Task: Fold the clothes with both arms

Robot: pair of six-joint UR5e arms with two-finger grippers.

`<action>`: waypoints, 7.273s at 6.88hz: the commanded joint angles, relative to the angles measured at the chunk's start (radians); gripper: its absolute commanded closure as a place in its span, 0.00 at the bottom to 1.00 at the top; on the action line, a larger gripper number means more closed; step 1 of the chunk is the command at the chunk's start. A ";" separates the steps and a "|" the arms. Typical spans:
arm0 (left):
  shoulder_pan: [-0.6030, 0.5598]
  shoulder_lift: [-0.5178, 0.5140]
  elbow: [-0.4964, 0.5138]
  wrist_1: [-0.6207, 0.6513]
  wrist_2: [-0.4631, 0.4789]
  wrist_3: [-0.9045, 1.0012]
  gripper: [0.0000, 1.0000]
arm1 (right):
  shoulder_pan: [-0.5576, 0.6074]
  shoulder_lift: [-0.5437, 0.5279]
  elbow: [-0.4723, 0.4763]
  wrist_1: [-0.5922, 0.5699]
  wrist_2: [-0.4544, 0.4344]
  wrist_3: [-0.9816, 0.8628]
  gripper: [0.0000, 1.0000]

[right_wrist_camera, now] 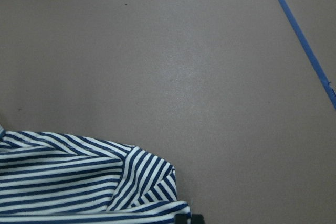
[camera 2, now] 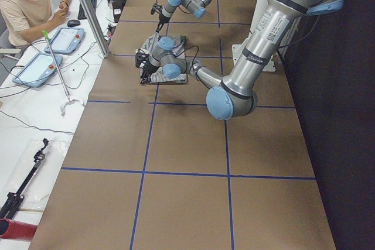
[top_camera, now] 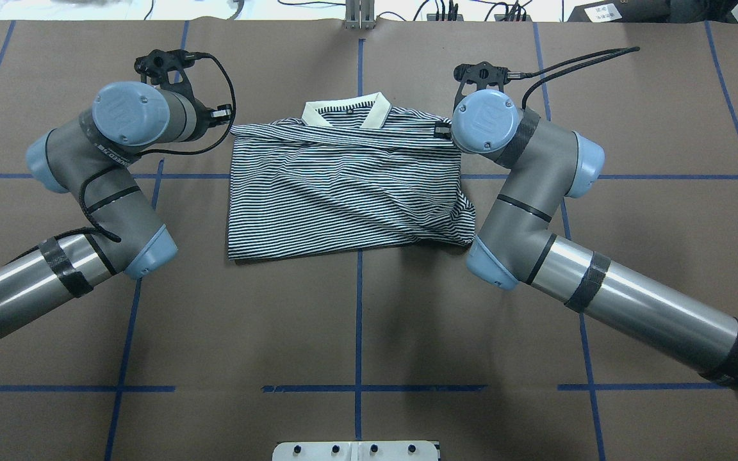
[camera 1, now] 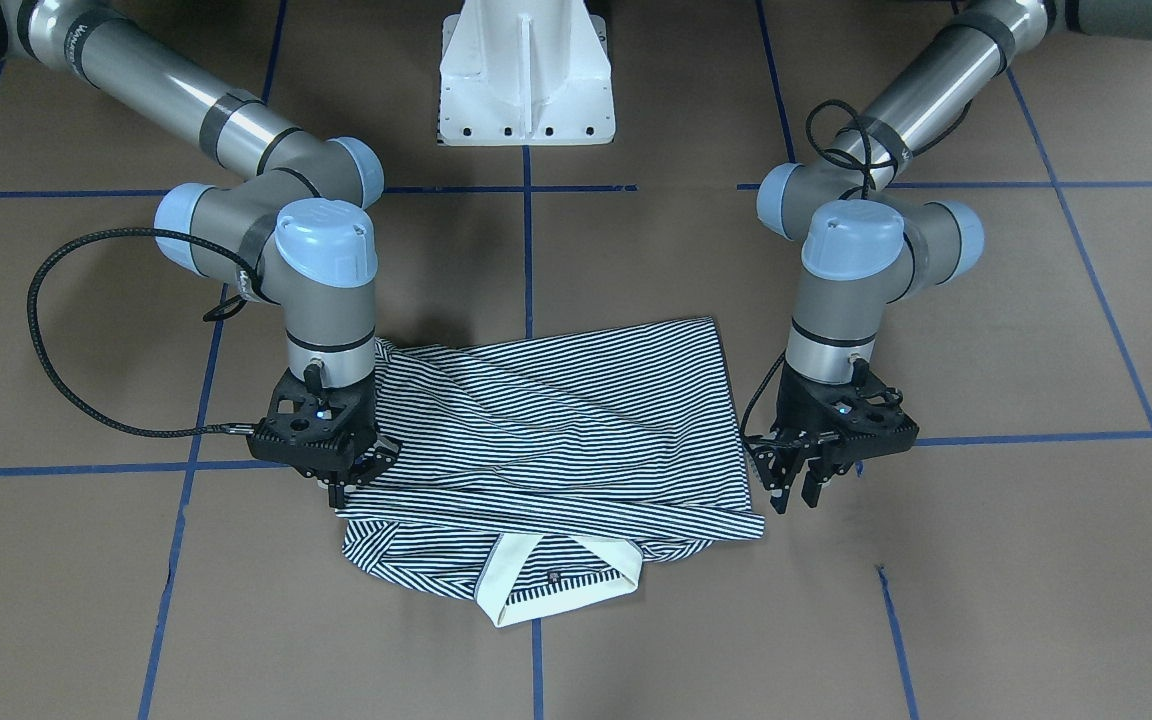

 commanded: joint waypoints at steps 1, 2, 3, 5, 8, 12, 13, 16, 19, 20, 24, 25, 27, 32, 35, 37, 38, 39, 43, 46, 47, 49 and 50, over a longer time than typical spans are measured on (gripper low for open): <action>-0.001 0.003 -0.002 -0.036 0.000 0.000 0.53 | 0.004 0.002 -0.038 0.058 -0.007 0.001 0.55; -0.001 0.006 -0.003 -0.036 0.000 0.000 0.53 | 0.017 0.006 -0.053 0.071 -0.005 0.001 0.55; -0.003 0.007 -0.006 -0.036 0.000 0.003 0.53 | 0.025 0.012 -0.035 0.089 0.008 0.004 0.55; -0.006 0.015 -0.007 -0.042 0.000 0.001 0.53 | -0.042 -0.082 0.191 0.104 0.085 0.036 0.44; -0.007 0.089 -0.006 -0.185 0.008 0.007 0.53 | -0.180 -0.258 0.424 0.103 0.078 0.134 0.41; -0.004 0.083 -0.007 -0.187 0.071 0.003 0.52 | -0.177 -0.252 0.355 0.104 0.075 0.142 0.42; -0.004 0.080 -0.007 -0.187 0.071 0.003 0.52 | -0.177 -0.255 0.352 0.104 0.075 0.140 0.42; -0.003 0.081 -0.006 -0.187 0.071 0.003 0.51 | -0.177 -0.258 0.314 0.106 0.078 0.136 0.71; -0.003 0.078 -0.006 -0.187 0.071 0.001 0.51 | -0.176 -0.268 0.312 0.106 0.084 0.134 1.00; -0.001 0.078 -0.006 -0.187 0.071 -0.002 0.51 | -0.174 -0.268 0.323 0.107 0.085 0.137 1.00; -0.003 0.080 -0.004 -0.187 0.071 -0.004 0.50 | -0.248 -0.494 0.572 0.108 0.073 0.159 1.00; -0.003 0.083 0.000 -0.187 0.071 -0.004 0.50 | -0.268 -0.471 0.564 0.108 0.071 0.177 1.00; -0.001 0.083 0.002 -0.188 0.071 -0.005 0.49 | -0.268 -0.421 0.573 0.106 0.071 0.177 1.00; 0.000 0.080 -0.004 -0.188 0.071 -0.020 0.49 | -0.249 -0.422 0.553 0.103 0.039 0.179 0.32; -0.001 0.078 -0.006 -0.190 0.069 -0.013 0.49 | -0.256 -0.451 0.562 0.104 -0.010 0.197 0.15; -0.003 0.077 -0.009 -0.188 0.067 -0.020 0.49 | -0.330 -0.459 0.559 0.104 -0.069 0.220 0.18; -0.004 0.075 -0.009 -0.188 0.067 -0.022 0.49 | -0.347 -0.450 0.559 0.104 -0.079 0.222 0.23; -0.004 0.075 -0.009 -0.188 0.067 -0.022 0.49 | -0.351 -0.452 0.556 0.104 -0.079 0.222 0.28; -0.004 0.075 -0.009 -0.188 0.066 -0.022 0.49 | -0.346 -0.448 0.538 0.092 -0.085 0.209 0.33; -0.004 0.077 -0.007 -0.188 0.066 -0.022 0.49 | -0.342 -0.433 0.516 0.092 -0.088 0.208 0.49; -0.004 0.078 -0.007 -0.187 0.066 -0.022 0.49 | -0.337 -0.402 0.490 0.092 -0.090 0.209 0.76; -0.004 0.080 -0.007 -0.187 0.067 -0.022 0.48 | -0.332 -0.400 0.488 0.092 -0.087 0.203 1.00; -0.004 0.081 -0.007 -0.187 0.067 -0.022 0.49 | -0.329 -0.403 0.499 0.094 -0.083 0.202 1.00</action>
